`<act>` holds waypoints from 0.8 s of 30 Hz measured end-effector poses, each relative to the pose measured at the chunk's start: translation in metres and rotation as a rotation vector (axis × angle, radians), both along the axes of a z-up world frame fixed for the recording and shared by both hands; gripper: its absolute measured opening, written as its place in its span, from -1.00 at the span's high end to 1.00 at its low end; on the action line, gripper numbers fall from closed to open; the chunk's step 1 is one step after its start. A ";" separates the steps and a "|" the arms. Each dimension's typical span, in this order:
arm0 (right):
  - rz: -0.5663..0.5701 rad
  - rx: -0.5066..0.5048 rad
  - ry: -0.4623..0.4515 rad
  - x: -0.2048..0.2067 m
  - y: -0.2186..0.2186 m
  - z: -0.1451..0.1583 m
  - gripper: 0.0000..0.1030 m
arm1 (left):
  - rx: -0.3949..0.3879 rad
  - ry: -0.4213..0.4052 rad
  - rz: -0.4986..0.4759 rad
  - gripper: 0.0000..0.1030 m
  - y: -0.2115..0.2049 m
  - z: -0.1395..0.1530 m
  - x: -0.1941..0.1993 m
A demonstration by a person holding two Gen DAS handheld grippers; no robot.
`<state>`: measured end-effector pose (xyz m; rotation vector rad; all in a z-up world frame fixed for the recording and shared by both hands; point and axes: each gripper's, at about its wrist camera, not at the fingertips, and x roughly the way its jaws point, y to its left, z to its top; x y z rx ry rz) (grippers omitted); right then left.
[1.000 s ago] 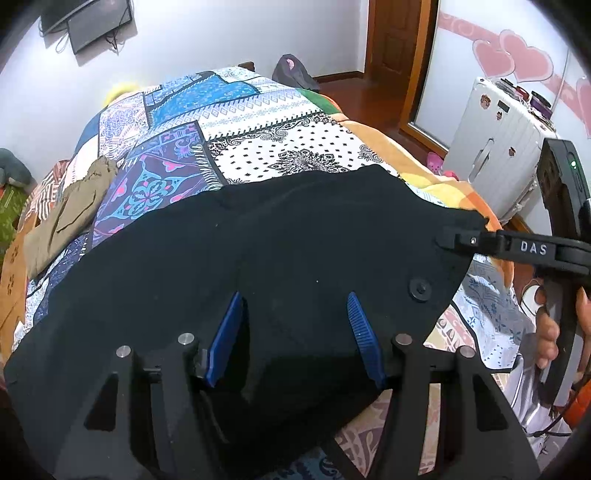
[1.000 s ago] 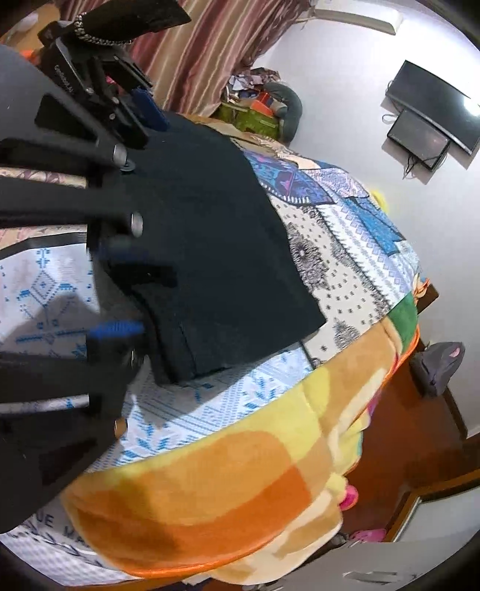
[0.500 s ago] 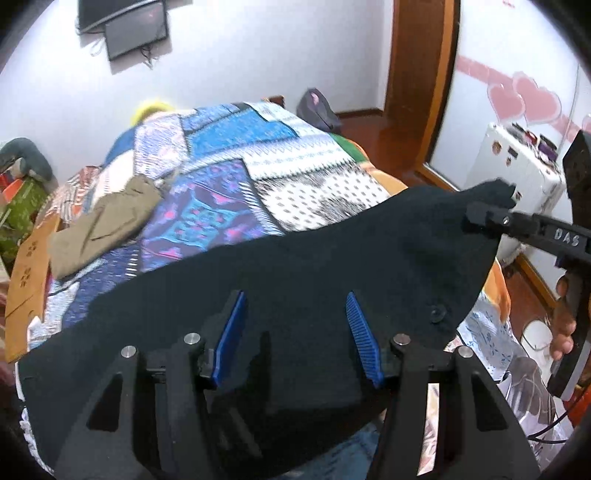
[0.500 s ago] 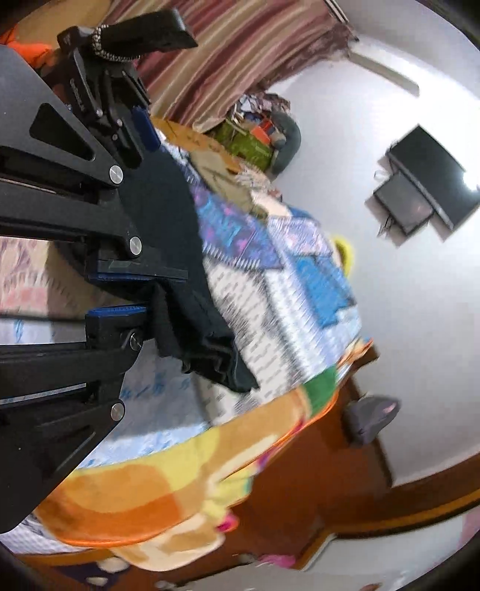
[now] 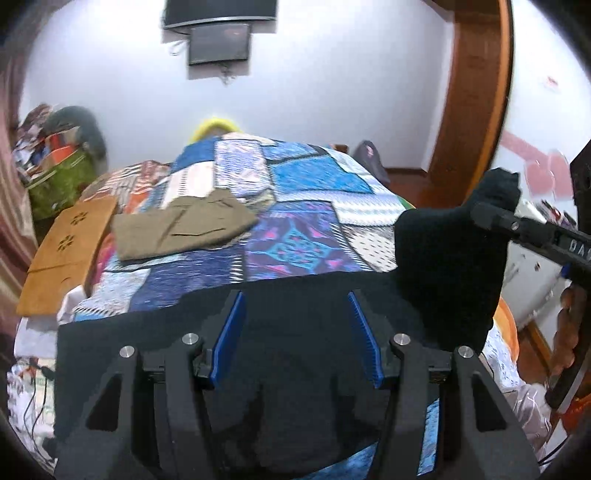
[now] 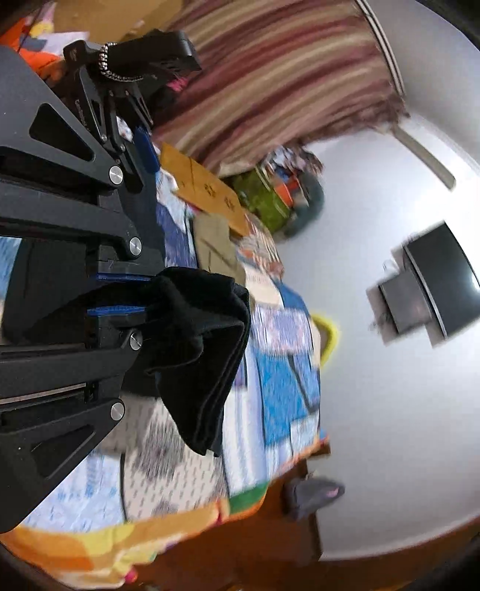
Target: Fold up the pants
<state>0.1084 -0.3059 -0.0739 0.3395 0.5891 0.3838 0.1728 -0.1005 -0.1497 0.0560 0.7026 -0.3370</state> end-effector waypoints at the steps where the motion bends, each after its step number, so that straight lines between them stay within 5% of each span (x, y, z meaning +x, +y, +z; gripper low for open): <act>1: 0.022 0.001 0.000 0.003 0.008 -0.001 0.83 | -0.002 -0.008 0.016 -0.10 0.008 0.002 -0.002; 11: 0.344 -0.071 0.112 0.035 0.118 -0.049 0.83 | -0.015 -0.011 0.174 -0.10 0.073 0.002 -0.011; 16: 0.411 -0.118 0.195 0.027 0.143 -0.084 0.82 | -0.014 0.023 0.202 -0.10 0.082 -0.009 -0.007; 24: 0.477 -0.157 0.314 0.022 0.144 -0.103 0.41 | -0.010 0.040 0.163 -0.10 0.065 -0.016 -0.004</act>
